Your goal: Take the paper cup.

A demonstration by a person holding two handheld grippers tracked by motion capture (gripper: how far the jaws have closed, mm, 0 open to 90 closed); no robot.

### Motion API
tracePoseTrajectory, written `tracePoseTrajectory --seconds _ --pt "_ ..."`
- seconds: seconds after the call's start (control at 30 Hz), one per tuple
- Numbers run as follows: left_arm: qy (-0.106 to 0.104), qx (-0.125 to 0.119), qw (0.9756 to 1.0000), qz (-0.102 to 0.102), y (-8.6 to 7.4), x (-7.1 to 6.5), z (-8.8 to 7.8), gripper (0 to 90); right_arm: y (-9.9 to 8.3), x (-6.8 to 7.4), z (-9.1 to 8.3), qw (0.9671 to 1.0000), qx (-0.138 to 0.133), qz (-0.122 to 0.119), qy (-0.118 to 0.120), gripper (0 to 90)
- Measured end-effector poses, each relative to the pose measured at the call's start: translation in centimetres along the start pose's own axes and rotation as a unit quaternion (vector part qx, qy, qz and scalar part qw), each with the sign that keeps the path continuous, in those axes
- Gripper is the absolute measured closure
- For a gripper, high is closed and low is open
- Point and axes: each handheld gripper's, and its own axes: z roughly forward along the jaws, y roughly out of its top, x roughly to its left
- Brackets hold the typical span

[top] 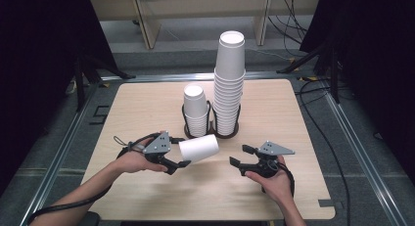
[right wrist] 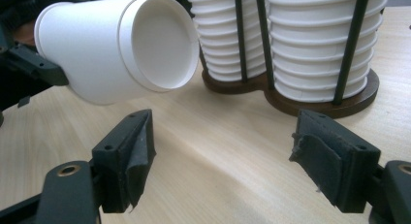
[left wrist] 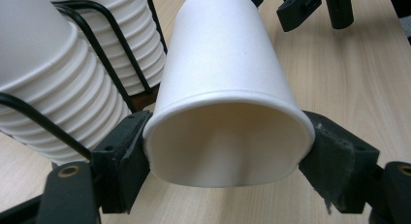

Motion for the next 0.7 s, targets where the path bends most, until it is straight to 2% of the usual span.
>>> tracePoseTrajectory --seconds 0.03,0.07,0.13,0.2,0.27,0.3,0.4,0.43,0.47,0.53,0.57,0.63,0.7 --pt "-0.007 -0.001 1.0000 0.002 0.05 0.03 0.10 23.0 -0.03 0.08 -0.01 1.0000 0.005 0.006 0.006 23.5" --pt "-0.005 0.009 0.9999 0.008 0.16 0.08 0.03 22.9 -0.05 0.06 0.02 0.9999 0.002 0.002 0.010 23.5" --pt "-0.010 0.011 0.9999 0.008 0.24 0.03 0.15 23.0 -0.07 -0.03 0.04 0.9999 0.007 -0.011 0.009 23.5" --pt "-0.015 0.018 0.9995 0.019 0.27 0.16 0.27 23.0 -0.11 0.06 0.14 0.9998 0.010 -0.007 0.015 23.5" --pt "-0.019 0.025 0.9993 0.019 0.32 0.09 0.29 23.0 -0.09 -0.07 0.21 0.9995 0.016 -0.023 0.013 23.5" --pt "-0.019 0.023 0.9993 0.020 0.31 0.09 0.37 23.0 -0.10 0.02 0.26 0.9995 0.019 -0.013 0.021 23.5" --pt "-0.021 0.032 0.9989 0.026 0.33 0.03 0.30 22.9 -0.08 0.16 0.32 0.9994 0.023 -0.010 0.023 23.4" --pt "-0.023 0.035 0.9987 0.029 0.33 0.04 0.29 23.0 -0.06 0.13 0.32 0.9993 0.024 -0.014 0.024 23.4" --pt "-0.027 0.040 0.9984 0.029 0.36 0.06 0.26 22.9 0.01 0.05 0.19 0.9991 0.029 -0.026 0.013 23.4" --pt "-0.031 0.047 0.9977 0.038 0.36 0.15 0.25 22.9 -0.01 -0.04 0.33 0.9988 0.025 -0.037 0.021 23.4" --pt "-0.036 0.051 0.9973 0.039 0.38 0.14 0.26 22.8 -0.06 0.07 0.34 0.9989 0.029 -0.027 0.024 23.3" --pt "-0.038 0.054 0.9971 0.038 0.45 0.15 0.28 22.7 -0.08 0.26 0.31 0.9987 0.037 -0.022 0.027 23.3" --pt "-0.041 0.060 0.9964 0.043 0.57 0.25 0.26 22.7 -0.01 0.13 0.33 0.9982 0.039 -0.038 0.025 23.3"
